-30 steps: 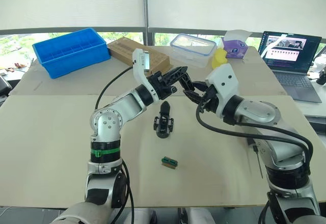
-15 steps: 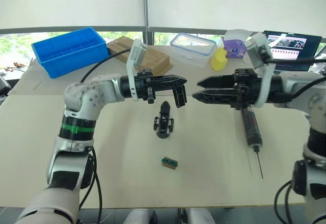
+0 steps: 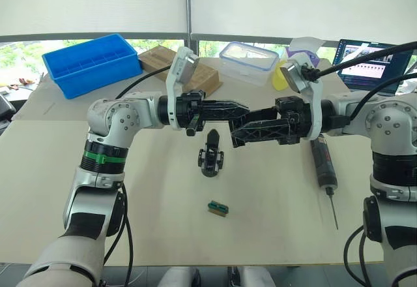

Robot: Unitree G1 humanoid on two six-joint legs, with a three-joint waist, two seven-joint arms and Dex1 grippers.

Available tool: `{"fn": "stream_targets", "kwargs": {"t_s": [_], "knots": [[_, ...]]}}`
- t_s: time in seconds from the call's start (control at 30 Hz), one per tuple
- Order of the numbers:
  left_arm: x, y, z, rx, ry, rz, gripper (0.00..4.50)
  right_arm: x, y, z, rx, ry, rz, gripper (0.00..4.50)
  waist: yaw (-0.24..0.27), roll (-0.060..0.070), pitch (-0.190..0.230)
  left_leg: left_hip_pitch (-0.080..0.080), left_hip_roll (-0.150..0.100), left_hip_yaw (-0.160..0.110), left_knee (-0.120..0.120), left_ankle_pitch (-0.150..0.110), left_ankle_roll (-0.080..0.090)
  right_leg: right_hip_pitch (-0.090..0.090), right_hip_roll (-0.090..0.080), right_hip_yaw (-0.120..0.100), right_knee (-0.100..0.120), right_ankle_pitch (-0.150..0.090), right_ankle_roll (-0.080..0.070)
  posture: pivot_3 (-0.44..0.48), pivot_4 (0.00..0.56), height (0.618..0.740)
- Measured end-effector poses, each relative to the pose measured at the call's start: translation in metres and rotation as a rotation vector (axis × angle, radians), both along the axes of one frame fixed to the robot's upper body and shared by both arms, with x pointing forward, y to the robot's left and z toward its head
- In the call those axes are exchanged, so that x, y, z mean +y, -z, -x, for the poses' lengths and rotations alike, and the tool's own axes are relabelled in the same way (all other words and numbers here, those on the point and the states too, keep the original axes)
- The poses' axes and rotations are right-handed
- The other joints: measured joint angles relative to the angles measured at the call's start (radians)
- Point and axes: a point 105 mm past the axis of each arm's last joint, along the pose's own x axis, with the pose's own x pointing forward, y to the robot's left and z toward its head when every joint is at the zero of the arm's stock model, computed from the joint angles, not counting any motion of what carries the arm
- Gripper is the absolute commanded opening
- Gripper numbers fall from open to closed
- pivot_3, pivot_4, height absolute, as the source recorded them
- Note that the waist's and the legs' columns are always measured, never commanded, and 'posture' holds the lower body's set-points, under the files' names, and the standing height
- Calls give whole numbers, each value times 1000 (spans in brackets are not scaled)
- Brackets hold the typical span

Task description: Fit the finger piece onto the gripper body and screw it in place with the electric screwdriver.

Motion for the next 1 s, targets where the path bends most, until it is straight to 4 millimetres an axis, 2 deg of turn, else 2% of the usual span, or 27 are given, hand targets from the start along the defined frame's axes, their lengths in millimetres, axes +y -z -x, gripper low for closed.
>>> {"fn": "stream_targets", "kwargs": {"t_s": [0.27, 0.4, 0.57, 0.7, 0.73, 0.8, 0.87, 1.0], "knots": [[-1, -2, 0, -1, -3, 14, 0, 3, -4, -6, -124, 19, 6, 353, -2, 0, 0, 0, 0, 0, 0, 0, 0, 0, 0, 0, 1, 0, 0, 0, 150, 740], [0, -1, 0, -7, -2, 8, 0, 3, -4, -5, -130, 10, 6, 331, -2, 0, 0, 0, 0, 0, 0, 0, 0, 0, 0, 0, 0, 0, 0, 0, 150, 740], [9, 3, -2, -24, -13, -48, 2179, 6, 0, -4, -143, -11, 2, 331, -3, 0, 0, 0, 0, 0, 0, 0, 0, -1, 0, 0, 1, 0, 0, 0, 150, 740], [49, 3, 4, -88, -8, -132, 4133, 3, 10, -3, -235, -6, 18, 331, -14, 0, 0, 0, 0, 0, -1, 0, 0, -2, 1, 0, 2, 0, 0, 0, 150, 740], [60, 7, 4, -116, -19, -167, 4432, 2, 14, -3, -251, -3, 22, 331, -16, 0, 0, 0, 0, 0, -1, 0, 0, -2, 1, 0, 2, 0, 0, 0, 150, 740], [78, 20, 3, -173, -46, -243, 4487, 1, 21, -2, -263, -5, 27, 331, -18, 0, 0, 0, 0, 0, -1, 0, 0, -2, 1, 0, 1, 0, 0, 0, 150, 740], [98, 49, 3, -233, -66, -375, 4500, 1, 27, 2, -272, -13, 29, 331, -18, 1, 0, 0, 0, 0, -1, 0, 0, -2, 1, 0, 1, 0, 0, 0, 150, 740], [111, 94, -7, -367, -77, -528, 4500, 1, 36, 7, -280, -23, 24, 331, 0, 1, 0, 0, 0, 0, 0, 0, 0, -1, 1, -1, -1, 0, -1, 0, 150, 740]]}}
